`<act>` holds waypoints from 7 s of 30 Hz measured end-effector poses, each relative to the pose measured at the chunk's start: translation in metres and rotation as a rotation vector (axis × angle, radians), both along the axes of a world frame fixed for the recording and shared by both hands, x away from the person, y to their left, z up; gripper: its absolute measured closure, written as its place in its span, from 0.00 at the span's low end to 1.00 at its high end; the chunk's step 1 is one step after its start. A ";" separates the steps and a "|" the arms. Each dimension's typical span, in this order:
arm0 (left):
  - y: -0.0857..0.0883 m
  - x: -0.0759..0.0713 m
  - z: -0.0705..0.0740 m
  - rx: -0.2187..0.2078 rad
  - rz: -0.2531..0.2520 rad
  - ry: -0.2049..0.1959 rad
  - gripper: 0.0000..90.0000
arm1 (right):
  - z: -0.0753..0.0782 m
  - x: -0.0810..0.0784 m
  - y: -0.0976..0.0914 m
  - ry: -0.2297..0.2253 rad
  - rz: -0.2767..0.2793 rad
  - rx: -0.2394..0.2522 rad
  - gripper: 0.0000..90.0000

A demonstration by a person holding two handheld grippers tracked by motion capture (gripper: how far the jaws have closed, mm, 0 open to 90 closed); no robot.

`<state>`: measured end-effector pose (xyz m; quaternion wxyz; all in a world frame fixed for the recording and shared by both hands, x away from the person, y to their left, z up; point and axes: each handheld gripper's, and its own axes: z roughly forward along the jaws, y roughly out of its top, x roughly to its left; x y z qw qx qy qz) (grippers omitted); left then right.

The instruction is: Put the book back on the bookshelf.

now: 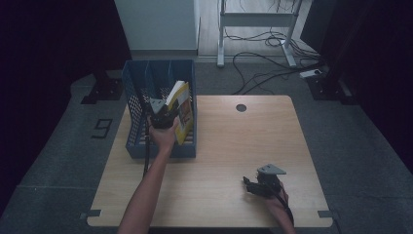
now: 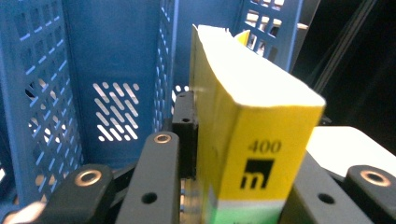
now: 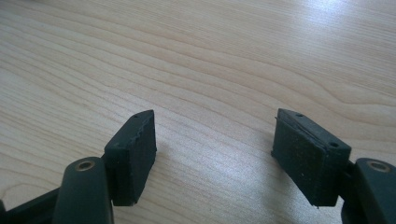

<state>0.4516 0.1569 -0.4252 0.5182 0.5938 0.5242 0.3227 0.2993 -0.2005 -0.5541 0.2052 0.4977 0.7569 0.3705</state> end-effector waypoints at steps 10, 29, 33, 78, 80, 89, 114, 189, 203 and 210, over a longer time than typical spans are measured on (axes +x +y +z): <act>-0.003 -0.012 -0.005 0.007 -0.039 0.000 0.82 | 0.000 0.000 0.000 0.001 -0.001 0.001 0.33; 0.004 -0.008 0.004 0.002 -0.071 0.057 0.69 | 0.000 0.000 0.000 0.002 -0.001 0.003 0.32; 0.002 -0.003 0.011 0.011 -0.071 0.065 0.70 | 0.000 0.000 0.000 0.001 -0.001 0.002 0.32; -0.018 0.027 0.030 0.085 0.027 0.018 0.84 | 0.000 0.000 -0.004 0.009 0.000 0.043 0.32; -0.020 0.030 0.029 0.089 0.031 0.017 0.84 | 0.000 0.001 -0.004 0.009 0.001 0.047 0.32; -0.021 0.040 0.023 0.103 0.058 0.022 0.84 | 0.000 0.001 -0.005 0.011 0.002 0.054 0.32; -0.032 0.046 0.011 0.129 0.122 -0.020 0.84 | 0.000 0.001 -0.006 0.011 0.003 0.054 0.32; -0.018 0.021 0.002 0.084 0.152 -0.040 0.53 | 0.000 0.000 -0.004 0.008 0.002 0.034 0.32; -0.013 0.006 0.003 0.057 0.065 -0.009 0.42 | 0.000 0.001 -0.005 0.009 0.003 0.045 0.32; -0.008 -0.007 0.005 0.035 0.026 -0.008 0.40 | 0.000 0.001 -0.005 0.010 0.003 0.044 0.32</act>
